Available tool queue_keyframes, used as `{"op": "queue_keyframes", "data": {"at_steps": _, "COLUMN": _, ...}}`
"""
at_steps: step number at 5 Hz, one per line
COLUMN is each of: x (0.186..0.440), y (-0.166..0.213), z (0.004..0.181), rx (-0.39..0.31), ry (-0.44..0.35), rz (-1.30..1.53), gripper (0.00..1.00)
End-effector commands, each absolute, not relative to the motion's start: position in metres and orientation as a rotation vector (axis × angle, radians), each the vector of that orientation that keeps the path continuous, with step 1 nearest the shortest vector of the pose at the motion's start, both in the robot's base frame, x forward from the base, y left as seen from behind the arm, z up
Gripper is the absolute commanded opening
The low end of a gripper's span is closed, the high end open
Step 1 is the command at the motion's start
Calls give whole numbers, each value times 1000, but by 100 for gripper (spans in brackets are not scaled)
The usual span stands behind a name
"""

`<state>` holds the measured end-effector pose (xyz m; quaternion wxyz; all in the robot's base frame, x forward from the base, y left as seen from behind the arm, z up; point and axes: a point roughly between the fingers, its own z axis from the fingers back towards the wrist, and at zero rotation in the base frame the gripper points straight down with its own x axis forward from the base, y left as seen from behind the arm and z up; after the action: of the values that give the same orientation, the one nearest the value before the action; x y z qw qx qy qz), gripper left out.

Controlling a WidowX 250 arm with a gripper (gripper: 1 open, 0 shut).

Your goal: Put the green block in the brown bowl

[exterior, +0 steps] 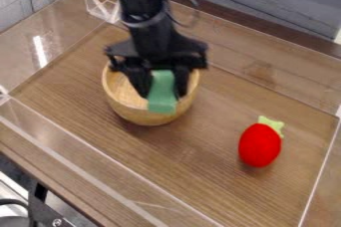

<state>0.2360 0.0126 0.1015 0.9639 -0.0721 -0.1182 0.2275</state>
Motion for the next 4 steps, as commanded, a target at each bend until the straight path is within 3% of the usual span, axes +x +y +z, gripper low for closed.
{"op": "queue_keyframes", "data": {"at_steps": 1, "x": 247, "y": 36, "z": 107, "rx": -151, "ry": -283, "rz": 454, "gripper": 0}}
{"op": "queue_keyframes", "data": {"at_steps": 4, "x": 256, "y": 66, "z": 93, "rx": -131, "ry": -257, "rz": 489, "gripper": 0}}
